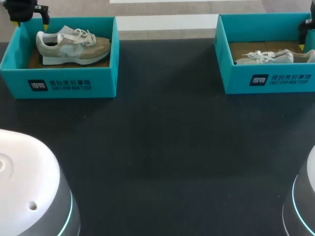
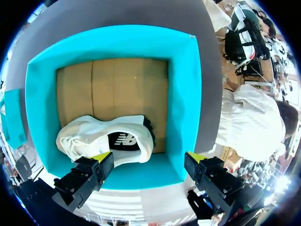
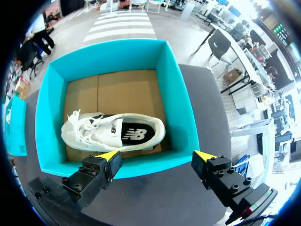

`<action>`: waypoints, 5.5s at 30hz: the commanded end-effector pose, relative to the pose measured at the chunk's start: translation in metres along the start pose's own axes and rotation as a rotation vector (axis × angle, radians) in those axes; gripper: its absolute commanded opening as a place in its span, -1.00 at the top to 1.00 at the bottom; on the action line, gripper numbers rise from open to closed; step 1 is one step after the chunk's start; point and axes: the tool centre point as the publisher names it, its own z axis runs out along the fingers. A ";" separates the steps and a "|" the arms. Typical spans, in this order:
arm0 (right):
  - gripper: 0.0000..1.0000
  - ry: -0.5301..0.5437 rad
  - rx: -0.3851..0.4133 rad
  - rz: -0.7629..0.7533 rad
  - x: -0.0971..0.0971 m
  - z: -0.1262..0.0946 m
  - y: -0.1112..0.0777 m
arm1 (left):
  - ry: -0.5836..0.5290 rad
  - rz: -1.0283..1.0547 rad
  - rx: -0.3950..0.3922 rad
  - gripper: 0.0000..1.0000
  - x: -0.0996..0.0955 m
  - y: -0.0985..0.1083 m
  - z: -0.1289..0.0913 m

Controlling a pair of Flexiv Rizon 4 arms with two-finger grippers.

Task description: Take the shoe out of the shoebox, open the shoe tongue, remove and reinsert the insole, then place the shoe into the shoebox

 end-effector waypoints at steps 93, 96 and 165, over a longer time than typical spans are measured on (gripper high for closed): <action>-1.00 0.000 -0.002 0.002 0.000 0.000 0.000 | 0.010 0.182 0.329 1.00 0.042 0.011 0.003; -1.00 0.000 -0.002 0.002 0.000 0.000 0.000 | 0.012 0.167 0.317 1.00 0.046 0.012 -0.018; -1.00 0.000 -0.002 0.002 0.000 0.000 0.000 | 0.028 0.093 0.116 1.00 -0.127 -0.193 -0.161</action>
